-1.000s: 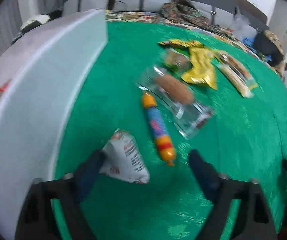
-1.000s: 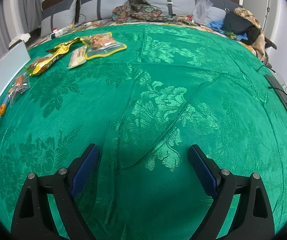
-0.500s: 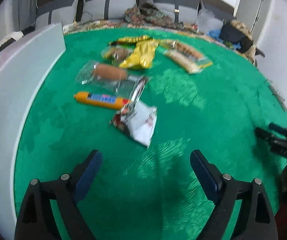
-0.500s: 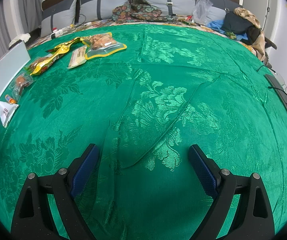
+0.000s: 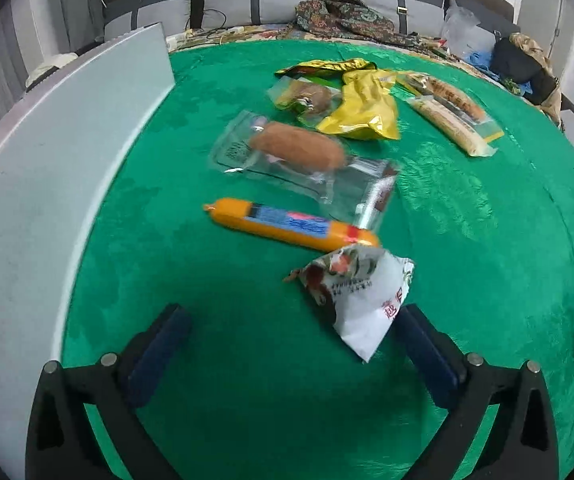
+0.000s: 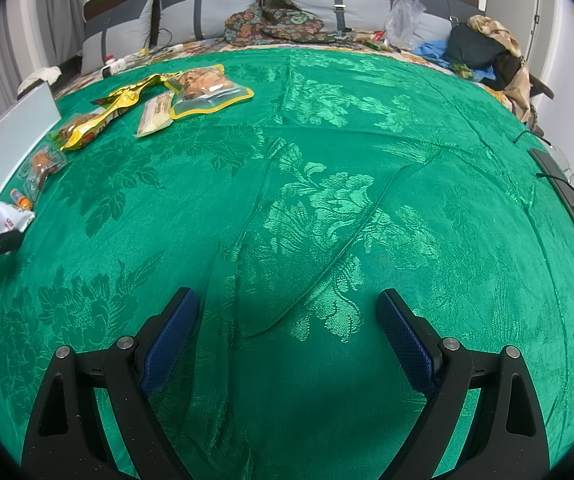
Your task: Organize snacks
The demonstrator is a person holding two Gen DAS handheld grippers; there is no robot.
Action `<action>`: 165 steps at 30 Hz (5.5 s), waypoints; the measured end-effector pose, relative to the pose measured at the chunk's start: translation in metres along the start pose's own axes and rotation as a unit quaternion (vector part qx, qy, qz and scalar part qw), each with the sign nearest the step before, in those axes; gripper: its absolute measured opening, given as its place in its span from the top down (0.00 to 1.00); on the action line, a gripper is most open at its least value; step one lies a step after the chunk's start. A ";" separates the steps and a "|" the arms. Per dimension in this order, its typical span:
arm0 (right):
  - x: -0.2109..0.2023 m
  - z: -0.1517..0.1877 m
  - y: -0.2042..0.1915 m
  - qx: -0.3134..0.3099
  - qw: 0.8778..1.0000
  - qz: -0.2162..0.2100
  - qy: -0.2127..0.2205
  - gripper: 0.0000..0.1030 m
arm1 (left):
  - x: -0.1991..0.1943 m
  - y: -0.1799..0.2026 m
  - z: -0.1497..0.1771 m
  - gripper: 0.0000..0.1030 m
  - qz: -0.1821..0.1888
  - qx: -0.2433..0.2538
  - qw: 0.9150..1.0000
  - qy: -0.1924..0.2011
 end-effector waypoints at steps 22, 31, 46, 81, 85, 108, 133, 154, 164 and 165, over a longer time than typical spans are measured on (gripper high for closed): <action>0.000 0.000 0.000 0.000 1.000 0.000 0.000 0.09 | -0.002 -0.006 -0.001 0.00 -0.005 -0.008 1.000 0.023; 0.000 0.000 0.000 0.000 1.000 0.000 0.000 0.09 | -0.002 -0.006 -0.001 0.00 -0.005 -0.008 1.000 0.023; 0.000 0.000 0.000 0.000 1.000 0.000 0.000 0.09 | -0.002 -0.006 0.000 0.00 -0.004 -0.008 1.000 0.023; 0.004 -0.005 -0.001 -0.017 1.000 -0.011 -0.022 0.11 | -0.002 -0.006 0.000 0.00 -0.004 -0.009 1.000 0.023; 0.010 -0.061 0.010 -0.009 1.000 -0.020 -0.009 0.12 | -0.002 -0.006 0.000 0.00 -0.004 -0.009 1.000 0.023; 0.151 -0.200 -0.041 -0.020 0.987 -0.072 -0.140 0.41 | -0.003 -0.006 0.000 0.00 -0.004 -0.009 1.000 0.022; 0.000 0.003 -0.081 -0.081 0.994 -0.071 -0.003 0.16 | -0.017 -0.026 0.017 0.00 0.037 0.023 0.999 -0.015; 0.001 0.004 -0.082 -0.084 0.995 -0.063 -0.003 0.15 | -0.051 -0.002 0.034 0.51 0.098 -0.009 0.995 0.013; 0.009 0.011 -0.088 -0.092 0.989 -0.067 -0.092 0.14 | -0.029 0.005 0.027 0.10 0.035 0.042 0.998 0.012; 0.009 0.008 -0.089 -0.086 0.988 -0.071 -0.109 0.14 | -0.031 0.007 0.025 0.26 0.035 0.049 0.998 0.022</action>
Point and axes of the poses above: each gripper's, at about its wrist camera, not at the fingertips, and x roughly the way its jaws point, y to its right, z to its underside, the point moved 9 cm from there along x, roughly the way its jaws point, and after that the axes turned 6 degrees about -z, right-handed, at the moved point
